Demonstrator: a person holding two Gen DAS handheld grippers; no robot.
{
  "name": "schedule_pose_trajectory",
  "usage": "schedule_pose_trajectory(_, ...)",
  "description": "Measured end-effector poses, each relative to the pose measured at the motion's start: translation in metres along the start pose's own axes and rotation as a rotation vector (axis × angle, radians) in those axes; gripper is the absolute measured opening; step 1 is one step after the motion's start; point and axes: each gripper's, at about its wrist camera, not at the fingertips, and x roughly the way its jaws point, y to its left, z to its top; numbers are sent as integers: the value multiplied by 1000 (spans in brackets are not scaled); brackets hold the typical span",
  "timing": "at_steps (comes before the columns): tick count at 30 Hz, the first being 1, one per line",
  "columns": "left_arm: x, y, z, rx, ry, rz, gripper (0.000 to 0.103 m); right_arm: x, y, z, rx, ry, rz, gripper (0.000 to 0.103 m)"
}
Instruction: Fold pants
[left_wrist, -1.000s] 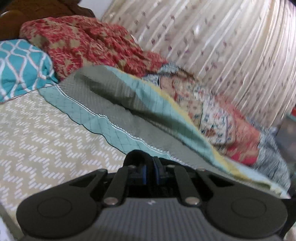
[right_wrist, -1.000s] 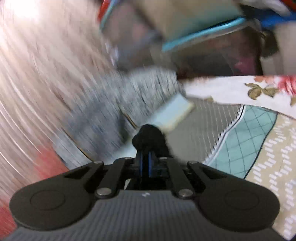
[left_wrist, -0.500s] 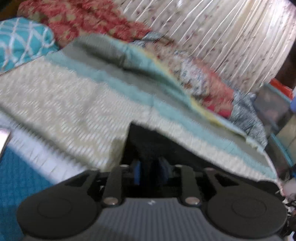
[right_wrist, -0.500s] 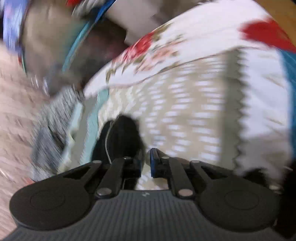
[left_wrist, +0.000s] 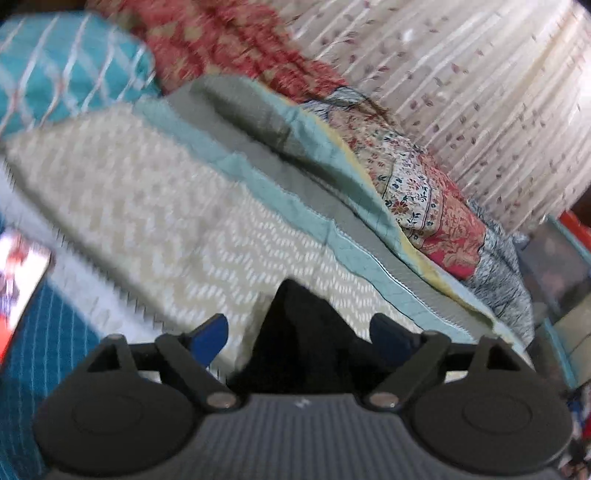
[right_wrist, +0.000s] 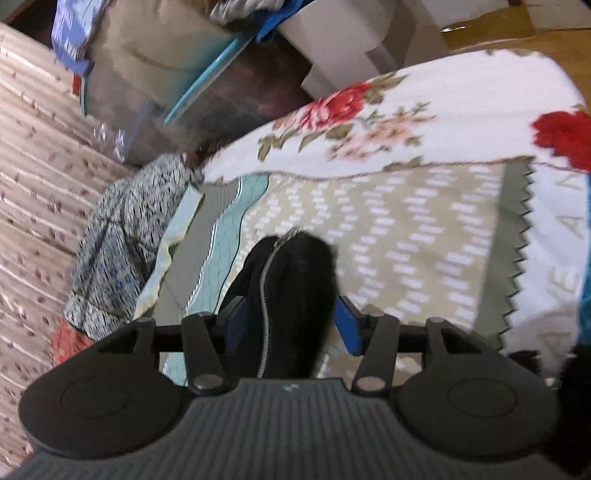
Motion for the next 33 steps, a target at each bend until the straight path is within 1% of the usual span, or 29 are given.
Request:
schedule_pose_trajectory(2,8,-9,10,35,11,7,91,9,2,-2,-4,13,-11,55)
schedule_pose_trajectory(4,20,-12,19,36,40,4,93,15,2,-3,-6,25,-20,55)
schedule_pose_trajectory(7,45,-11,23,-9,115,-16,96,23,2,-7,-2,37,-31,56)
schedule_pose_trajectory(9,66,-10,21,-40,182,-29,95,29,3,-9,3,39,-35,56)
schedule_pose_trajectory(10,74,-10,18,-44,200,-30,78,32,4,-10,2,38,-35,57)
schedule_pose_trajectory(11,83,-12,14,-35,220,-24,35,36,7,-10,-6,42,-34,55)
schedule_pose_trajectory(12,88,-14,13,-22,238,-10,19,40,11,-10,-28,52,-38,38)
schedule_pose_trajectory(13,89,-17,12,-20,233,2,10,44,17,-8,-62,65,-60,9)
schedule_pose_trajectory(14,85,-19,14,-27,204,-15,8,44,21,-8,-77,64,-78,8)
schedule_pose_trajectory(15,78,-22,17,-29,173,-42,8,41,24,-6,-74,49,-70,8)
schedule_pose_trajectory(17,56,-30,27,-10,103,-98,8,27,32,1,-60,11,2,8)
schedule_pose_trajectory(19,34,-36,36,-3,56,-157,8,8,41,9,-59,-14,59,8)
schedule_pose_trajectory(22,1,-37,45,-19,10,-255,8,-26,48,19,-40,-42,138,8)
schedule_pose_trajectory(25,-29,-33,41,-26,-21,-317,8,-65,39,23,-1,-65,205,8)
schedule_pose_trajectory(28,-49,-22,27,-23,-17,-361,9,-103,15,20,50,-83,256,8)
schedule_pose_trajectory(30,-59,-6,8,-28,16,-383,10,-125,-12,13,79,-93,270,8)
schedule_pose_trajectory(32,-64,13,-18,-29,70,-374,11,-141,-49,4,104,-92,250,8)
schedule_pose_trajectory(33,-63,23,-31,-34,106,-352,12,-145,-70,-3,123,-86,210,8)
